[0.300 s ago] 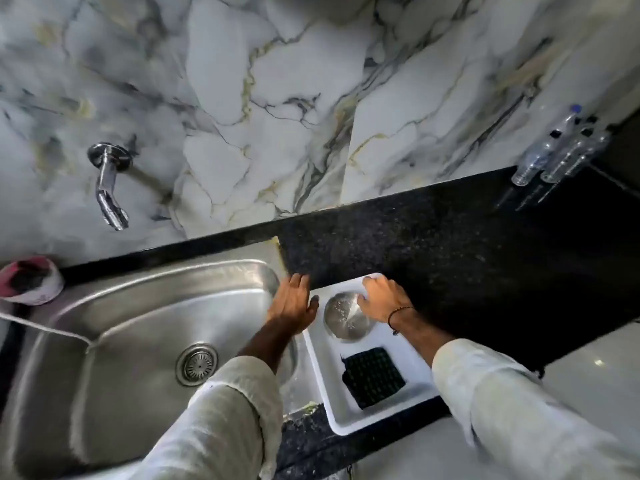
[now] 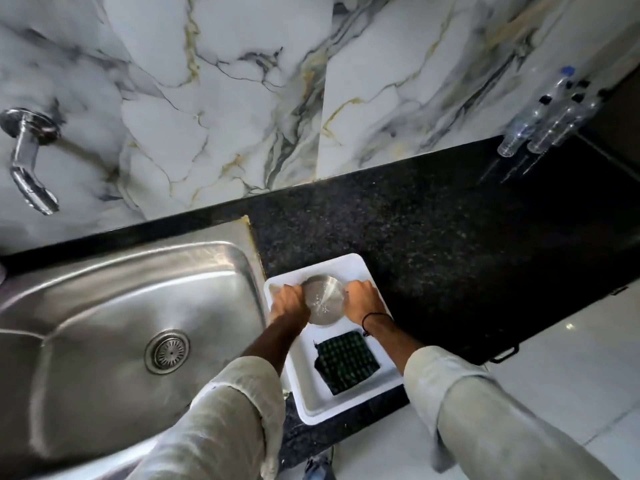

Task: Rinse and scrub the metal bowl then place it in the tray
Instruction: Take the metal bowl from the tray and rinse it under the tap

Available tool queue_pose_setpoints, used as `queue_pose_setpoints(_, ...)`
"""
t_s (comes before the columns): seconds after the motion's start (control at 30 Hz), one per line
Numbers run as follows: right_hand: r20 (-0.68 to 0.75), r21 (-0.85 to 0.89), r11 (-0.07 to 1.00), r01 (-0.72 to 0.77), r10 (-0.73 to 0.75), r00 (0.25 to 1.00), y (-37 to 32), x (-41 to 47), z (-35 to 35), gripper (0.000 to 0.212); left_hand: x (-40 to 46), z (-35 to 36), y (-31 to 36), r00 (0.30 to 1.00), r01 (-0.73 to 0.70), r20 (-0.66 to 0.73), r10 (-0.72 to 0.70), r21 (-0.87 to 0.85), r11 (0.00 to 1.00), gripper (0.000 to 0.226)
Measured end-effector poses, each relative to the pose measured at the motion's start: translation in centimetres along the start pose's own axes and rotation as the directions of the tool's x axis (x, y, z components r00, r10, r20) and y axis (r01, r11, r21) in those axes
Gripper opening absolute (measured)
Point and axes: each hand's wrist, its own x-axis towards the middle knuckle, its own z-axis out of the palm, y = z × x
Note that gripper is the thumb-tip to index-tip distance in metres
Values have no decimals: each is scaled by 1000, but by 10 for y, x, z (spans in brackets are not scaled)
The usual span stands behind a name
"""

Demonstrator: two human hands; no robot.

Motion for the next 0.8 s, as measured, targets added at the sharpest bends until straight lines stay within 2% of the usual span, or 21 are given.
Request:
queue_pose_setpoints(0.1,0,67,998,3,-3,1000,6,3,3,17,2,6,1,999,38,-15,-39,-77,996,33)
queue_pose_setpoints(0.17,-42,133,991,1,5,999,12,3,2,23,-3,-1,1,997,54,-36,-61,-166,985,30)
queue_pose_setpoints(0.23,-89,323,946,-29,61,994,14,-2,-4,21,-8,-17,-6,994,58,-77,-77,-227,972,20)
queue_pose_setpoints(0.3,-52,601,793,-97,160,986,6,-5,-12,20,-14,-42,-16,992,64,-91,-89,-249,966,11)
queue_pose_setpoints(0.37,111,788,585,-193,173,979,-15,-6,-18,24,-19,-71,-31,987,53,-133,-89,-257,965,23)
queue_pose_setpoints(0.47,433,879,230,-417,-24,901,-60,-2,-16,34,-26,-116,-55,978,39,-191,-85,-236,971,32)
queue_pose_setpoints(0.53,535,839,29,-543,-221,815,-95,1,-5,53,-30,-144,-72,972,39,-217,-88,-222,974,23)
queue_pose_setpoints(0.6,533,780,-69,-622,-446,719,-131,2,11,67,-33,-165,-94,965,51,-241,-105,-220,974,22)
queue_pose_setpoints(0.67,469,725,-143,-674,-613,635,-163,0,25,75,-36,-181,-117,965,55,-239,-106,-213,975,20)
queue_pose_setpoints(0.73,403,677,-192,-711,-711,576,-196,-3,41,76,-36,-196,-145,977,53,-193,-93,-204,978,19)
queue_pose_setpoints(0.8,364,648,-196,-736,-770,524,-224,-3,53,78,-35,-215,-174,974,78,-191,-124,-228,970,28)
